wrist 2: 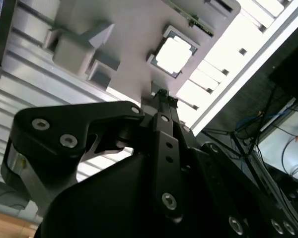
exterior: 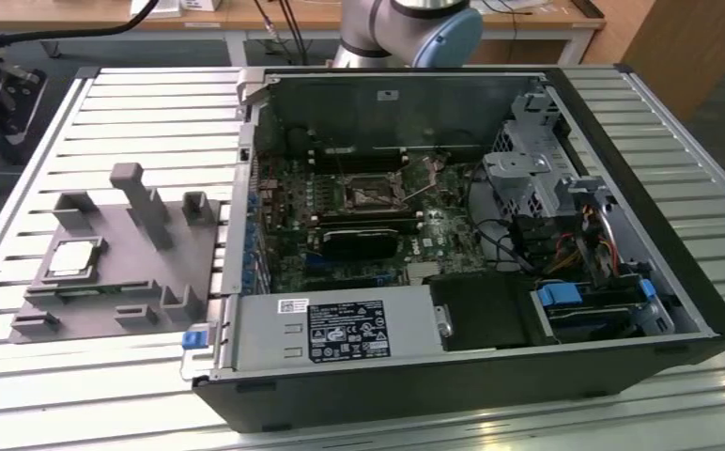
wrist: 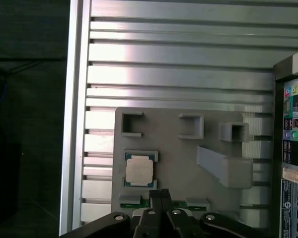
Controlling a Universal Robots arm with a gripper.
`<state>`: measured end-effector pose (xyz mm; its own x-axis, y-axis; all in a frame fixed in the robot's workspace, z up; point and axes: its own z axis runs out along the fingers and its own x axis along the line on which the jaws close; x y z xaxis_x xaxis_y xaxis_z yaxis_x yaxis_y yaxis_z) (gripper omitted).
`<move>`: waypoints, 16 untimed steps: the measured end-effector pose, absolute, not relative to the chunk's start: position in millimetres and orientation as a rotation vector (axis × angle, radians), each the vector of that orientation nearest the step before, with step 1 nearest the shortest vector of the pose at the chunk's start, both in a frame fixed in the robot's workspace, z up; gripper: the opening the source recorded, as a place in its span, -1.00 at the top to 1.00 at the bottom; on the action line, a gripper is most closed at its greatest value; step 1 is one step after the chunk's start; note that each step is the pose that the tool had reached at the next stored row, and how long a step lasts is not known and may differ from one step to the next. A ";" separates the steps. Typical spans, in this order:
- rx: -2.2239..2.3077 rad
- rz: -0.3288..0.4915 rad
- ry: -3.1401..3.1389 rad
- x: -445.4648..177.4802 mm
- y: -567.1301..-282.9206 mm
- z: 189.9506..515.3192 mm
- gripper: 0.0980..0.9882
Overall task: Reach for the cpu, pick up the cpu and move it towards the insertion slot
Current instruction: 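Reach for the cpu, then pick up the cpu and move it towards the insertion slot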
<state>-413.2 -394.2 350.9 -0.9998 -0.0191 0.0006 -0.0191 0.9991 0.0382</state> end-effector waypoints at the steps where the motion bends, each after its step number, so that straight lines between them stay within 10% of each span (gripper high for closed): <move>1: 0.030 -0.060 -3.140 -416.0 -394.7 350.4 0.98; 7: 0.030 -0.062 -3.140 -421.4 -401.7 344.0 0.96; 16: 0.030 -0.064 -3.140 -422.4 -411.2 328.1 0.17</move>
<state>-422.4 -411.2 328.1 -0.9998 -0.0190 0.0005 -0.0190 0.9990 0.0408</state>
